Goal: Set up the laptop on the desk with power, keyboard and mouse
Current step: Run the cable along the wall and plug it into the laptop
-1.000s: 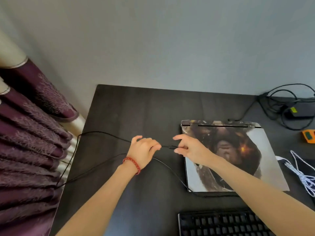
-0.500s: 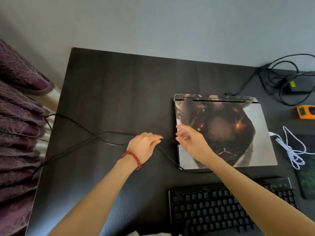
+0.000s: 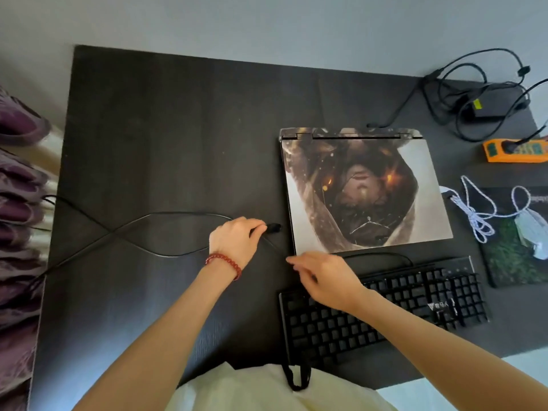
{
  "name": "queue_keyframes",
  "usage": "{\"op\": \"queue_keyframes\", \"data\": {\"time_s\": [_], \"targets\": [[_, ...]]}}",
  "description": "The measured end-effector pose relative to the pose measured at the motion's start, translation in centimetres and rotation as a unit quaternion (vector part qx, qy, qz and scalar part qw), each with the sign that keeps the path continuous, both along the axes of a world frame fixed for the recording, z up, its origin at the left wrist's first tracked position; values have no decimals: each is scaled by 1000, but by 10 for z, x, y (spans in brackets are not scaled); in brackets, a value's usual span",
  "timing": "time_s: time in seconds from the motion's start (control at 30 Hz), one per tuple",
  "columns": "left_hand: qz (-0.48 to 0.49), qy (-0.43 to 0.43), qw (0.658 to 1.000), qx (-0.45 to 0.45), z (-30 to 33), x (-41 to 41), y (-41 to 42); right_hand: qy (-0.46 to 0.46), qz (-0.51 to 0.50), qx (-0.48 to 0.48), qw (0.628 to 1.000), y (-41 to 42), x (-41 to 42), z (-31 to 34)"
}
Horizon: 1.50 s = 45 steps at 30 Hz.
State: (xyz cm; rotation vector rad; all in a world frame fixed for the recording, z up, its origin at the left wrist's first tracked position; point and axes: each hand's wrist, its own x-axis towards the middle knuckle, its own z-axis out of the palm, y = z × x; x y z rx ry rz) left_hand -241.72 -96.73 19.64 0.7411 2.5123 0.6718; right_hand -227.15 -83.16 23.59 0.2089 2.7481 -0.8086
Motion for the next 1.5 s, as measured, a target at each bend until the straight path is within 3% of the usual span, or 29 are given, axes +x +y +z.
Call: {"op": "queue_keyframes", "data": {"time_s": [0.07,0.13,0.33,0.4,0.5,0.6,1.0,1.27,1.5], "targets": [[-20,30,999,-17,-2,1,7,91,-73,21,993,11,-12,1],[-40,18,999,-7,-4,2,15,121,-130,80,981,24,-29,-7],[-158,51,984,-61,-16,-1,25,9,-172,187,967,41,-70,-44],[-131,97,986,-26,-19,-1,22,16,-180,221,958,37,-71,-52],[-10,200,978,53,-27,-1,16,20,-199,241,950,32,-69,-57],[56,216,970,93,-34,-2,17,33,-213,241,946,32,-68,-61],[44,172,980,93,-42,-11,38,35,-225,250,941,28,-71,-64],[-23,124,987,99,-36,-22,43,36,-228,254,939,28,-71,-65],[-6,121,988,94,-32,-22,48,44,-230,251,939,28,-72,-65]]}}
